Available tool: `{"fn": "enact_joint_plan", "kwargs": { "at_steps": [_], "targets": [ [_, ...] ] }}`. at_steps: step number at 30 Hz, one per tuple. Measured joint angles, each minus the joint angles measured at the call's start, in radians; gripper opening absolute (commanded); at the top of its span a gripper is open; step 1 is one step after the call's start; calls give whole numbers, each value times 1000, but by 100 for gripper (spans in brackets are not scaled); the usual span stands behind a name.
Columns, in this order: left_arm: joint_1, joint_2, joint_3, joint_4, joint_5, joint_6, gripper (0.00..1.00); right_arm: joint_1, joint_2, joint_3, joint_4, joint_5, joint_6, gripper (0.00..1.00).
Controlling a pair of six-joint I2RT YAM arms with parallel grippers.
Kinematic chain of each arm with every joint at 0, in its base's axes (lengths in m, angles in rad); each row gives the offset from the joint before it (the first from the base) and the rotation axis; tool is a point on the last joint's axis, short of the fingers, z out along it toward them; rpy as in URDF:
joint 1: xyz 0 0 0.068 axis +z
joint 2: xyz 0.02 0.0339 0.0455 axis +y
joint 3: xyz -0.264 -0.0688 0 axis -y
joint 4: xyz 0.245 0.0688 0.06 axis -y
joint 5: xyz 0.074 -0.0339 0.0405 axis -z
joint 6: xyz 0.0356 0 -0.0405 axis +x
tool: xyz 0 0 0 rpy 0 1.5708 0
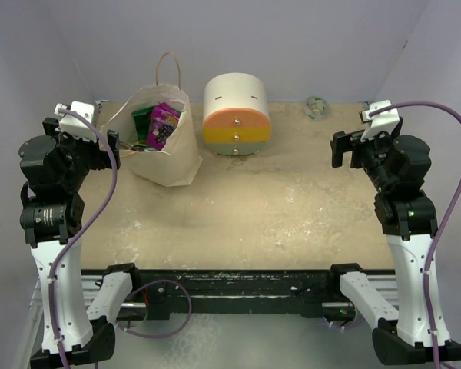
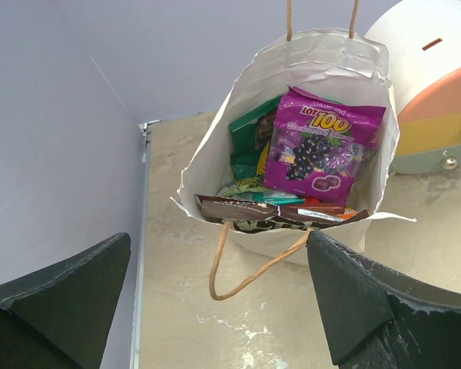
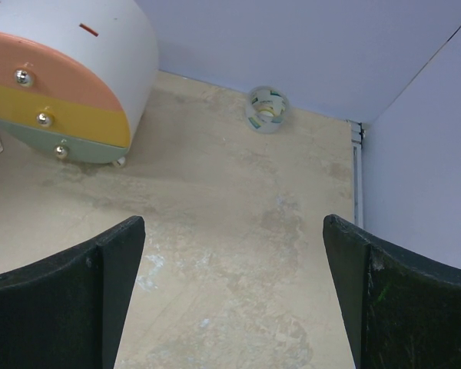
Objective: Place the snacks into the paper bag
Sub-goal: Reset both arms
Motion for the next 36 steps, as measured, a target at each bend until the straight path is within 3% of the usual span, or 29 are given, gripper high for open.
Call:
{"fn": "enact_joint_plan", "kwargs": {
  "at_steps": [36],
  "targets": [
    [0,-9,0,0,-2,0,99,-1,0,0,-10,-48,-8,100]
  ]
}}
